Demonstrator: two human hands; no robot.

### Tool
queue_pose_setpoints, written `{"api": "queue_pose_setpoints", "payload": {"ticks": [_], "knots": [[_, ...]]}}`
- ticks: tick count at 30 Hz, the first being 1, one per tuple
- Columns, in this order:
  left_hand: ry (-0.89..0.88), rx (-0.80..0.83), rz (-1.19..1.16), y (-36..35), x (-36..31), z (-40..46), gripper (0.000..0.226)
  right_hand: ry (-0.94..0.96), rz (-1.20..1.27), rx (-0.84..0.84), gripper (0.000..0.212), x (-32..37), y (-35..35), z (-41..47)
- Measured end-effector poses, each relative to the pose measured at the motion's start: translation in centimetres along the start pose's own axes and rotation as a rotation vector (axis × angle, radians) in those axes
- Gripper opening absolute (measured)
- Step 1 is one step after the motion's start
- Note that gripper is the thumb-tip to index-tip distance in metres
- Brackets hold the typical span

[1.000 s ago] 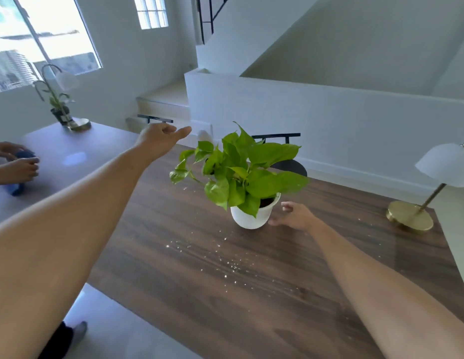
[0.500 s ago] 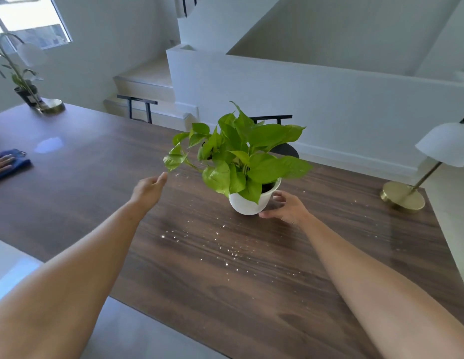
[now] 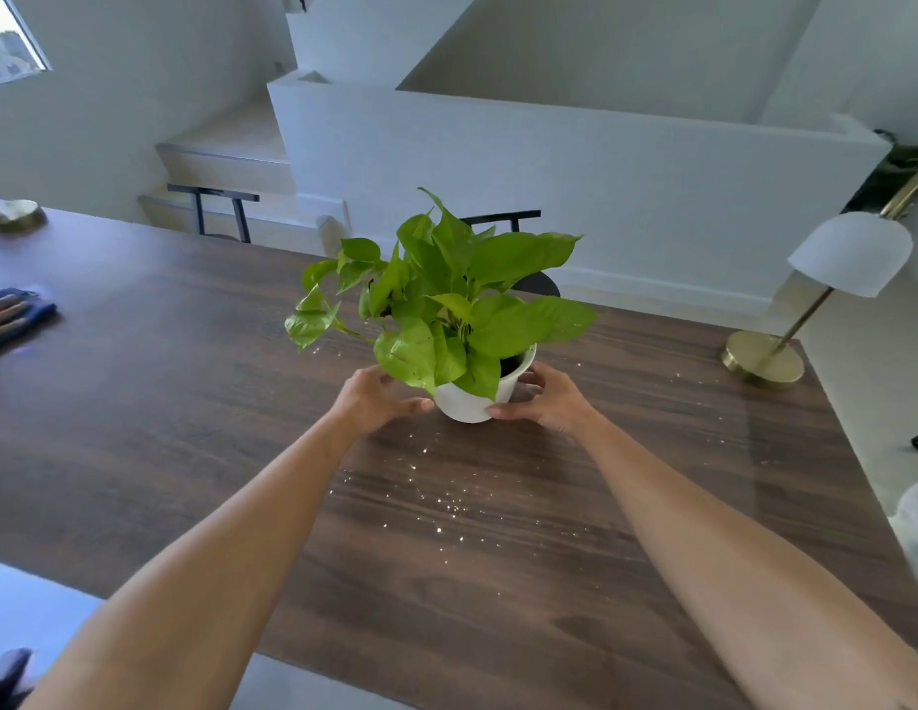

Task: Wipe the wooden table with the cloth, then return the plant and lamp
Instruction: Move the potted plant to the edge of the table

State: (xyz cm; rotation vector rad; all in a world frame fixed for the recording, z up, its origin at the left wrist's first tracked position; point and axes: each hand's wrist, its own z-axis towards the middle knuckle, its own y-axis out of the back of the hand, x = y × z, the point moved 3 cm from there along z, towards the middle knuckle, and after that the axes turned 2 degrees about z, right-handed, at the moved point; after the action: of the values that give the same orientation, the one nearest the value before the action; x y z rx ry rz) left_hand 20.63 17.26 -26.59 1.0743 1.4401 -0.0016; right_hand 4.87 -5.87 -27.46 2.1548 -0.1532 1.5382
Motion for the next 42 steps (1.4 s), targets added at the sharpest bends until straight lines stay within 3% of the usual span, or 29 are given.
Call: {"api": "queue_pose_setpoints", "payload": {"ticks": [3, 6, 10, 12, 14, 17, 19, 25, 27, 34, 37, 42], "knots": [[-0.086, 0.012, -0.097, -0.6, 0.7, 0.3, 0.084, 0.052, 0.035, 0.052, 0.076, 0.4, -0.9, 0.0], [-0.141, 0.021, -0.155, -1.2, -0.8, 0.1, 0.092, 0.088, 0.069, 0.036, 0.073, 0.6, -0.9, -0.2], [-0.206, 0.056, -0.195, -2.0, -2.5, -0.3, 0.051, 0.106, 0.08, 0.022, 0.069, 0.5, -1.0, -0.3], [-0.297, 0.002, -0.181, -2.1, -2.8, -0.3, 0.054, 0.121, 0.079, 0.006, 0.064, 0.4, -1.2, -0.4], [-0.272, 0.015, -0.244, -2.2, -2.4, 0.1, 0.059, 0.131, 0.077, -0.004, 0.061, 0.3, -1.3, -0.5], [-0.261, 0.0, -0.219, -1.8, -2.5, 0.6, 0.086, 0.135, 0.073, -0.035, 0.058, -0.1, -1.0, -0.5], [-0.252, 0.005, -0.183, -1.7, -2.8, 1.1, 0.091, 0.134, 0.077, -0.063, 0.059, -0.2, -0.6, -0.6], [-0.329, 0.033, -0.158, -3.0, -7.5, 2.3, 0.09, 0.16, 0.068, -0.151, 0.052, 1.0, 3.0, -1.1], [-0.345, 0.046, -0.177, -3.7, -9.5, 3.1, 0.078, 0.174, 0.058, -0.182, 0.055, 1.6, 5.0, -1.3], [-0.43, 0.095, -0.213, -6.1, -17.8, 6.1, 0.074, 0.24, 0.012, -0.247, 0.062, 4.7, 13.1, -0.8], [-0.426, 0.101, -0.219, -6.8, -21.2, 7.6, 0.09, 0.267, 0.002, -0.271, 0.067, 5.9, 16.2, -0.5], [-0.458, 0.108, -0.255, -8.2, -25.2, 9.7, 0.095, 0.272, 0.02, -0.298, 0.069, 6.3, 20.8, 1.5]]}}
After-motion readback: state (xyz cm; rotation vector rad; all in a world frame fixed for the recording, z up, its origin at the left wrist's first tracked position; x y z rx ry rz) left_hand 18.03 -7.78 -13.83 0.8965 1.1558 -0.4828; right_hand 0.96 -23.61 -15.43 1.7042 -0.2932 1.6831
